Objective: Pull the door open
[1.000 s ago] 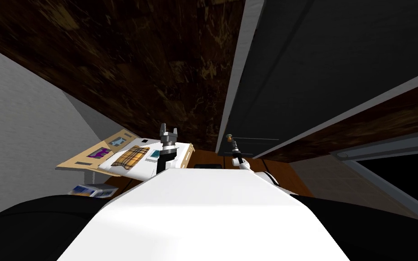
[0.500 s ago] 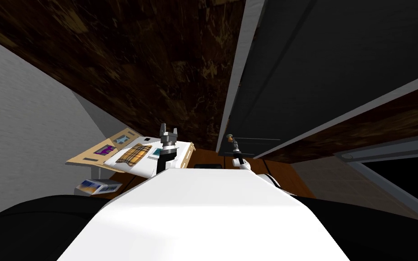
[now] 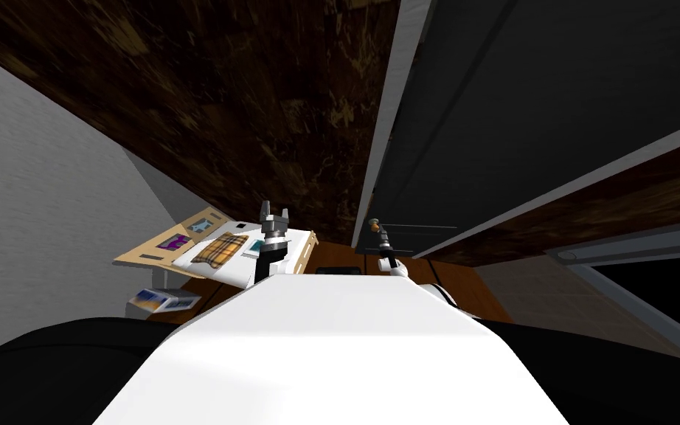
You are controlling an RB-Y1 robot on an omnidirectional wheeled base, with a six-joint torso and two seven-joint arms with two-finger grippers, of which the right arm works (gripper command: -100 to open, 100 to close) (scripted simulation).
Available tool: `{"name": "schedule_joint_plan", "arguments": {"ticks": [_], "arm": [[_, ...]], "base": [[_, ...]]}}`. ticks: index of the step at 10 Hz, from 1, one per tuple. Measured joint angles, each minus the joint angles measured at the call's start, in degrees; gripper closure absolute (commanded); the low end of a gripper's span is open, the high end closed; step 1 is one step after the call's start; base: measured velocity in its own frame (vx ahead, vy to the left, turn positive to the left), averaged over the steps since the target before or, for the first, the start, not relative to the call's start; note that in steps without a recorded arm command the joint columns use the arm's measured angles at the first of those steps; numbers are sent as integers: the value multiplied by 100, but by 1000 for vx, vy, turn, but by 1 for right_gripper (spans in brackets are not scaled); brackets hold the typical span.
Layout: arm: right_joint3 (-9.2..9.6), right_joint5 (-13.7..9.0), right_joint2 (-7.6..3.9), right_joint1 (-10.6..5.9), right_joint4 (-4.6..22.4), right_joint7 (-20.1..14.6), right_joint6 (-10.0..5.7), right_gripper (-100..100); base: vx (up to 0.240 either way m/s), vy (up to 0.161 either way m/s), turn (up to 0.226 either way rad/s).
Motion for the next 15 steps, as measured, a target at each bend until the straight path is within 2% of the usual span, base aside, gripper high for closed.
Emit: {"name": "schedule_joint_plan", "arguments": {"ticks": [1, 2, 3, 4, 5, 6, 7, 8, 9, 10, 11, 13, 15], "arm": [[3, -36, 6, 42, -74, -71, 31, 100], [23, -105, -18, -143, 291, -224, -128, 100], [32, -146, -50, -108, 260, -351, -136, 100], [38, -155, -65, 225, -358, -363, 146, 100], [40, -156, -18, -75, 188, -396, -45, 100], [41, -162, -19, -227, 517, -437, -253, 100], [43, -162, -49, 57, 25, -406, -22, 100], [43, -161, -63, 18, 19, -411, 70, 100], [33, -162, -56, 116, -135, -389, 95, 100], [27, -162, -23, 94, -94, -361, 60, 100], [33, -161, -48, 150, -221, -366, 128, 100], [-35, -273, -128, 186, -151, -631, 162, 100], [-54, -367, -168, 275, -266, -923, 235, 100]], "base": [[-53, -5, 83], [-50, -4, 88], [-12, -6, 6], [3, -8, -42], [-9, 4, 16], [0, 0, 0], [5, 16, -11], [0, 0, 0], [7, -8, -23], [-2, 5, 20], [-25, -20, 89], [-47, -23, 92], [-63, -12, 126]]}}
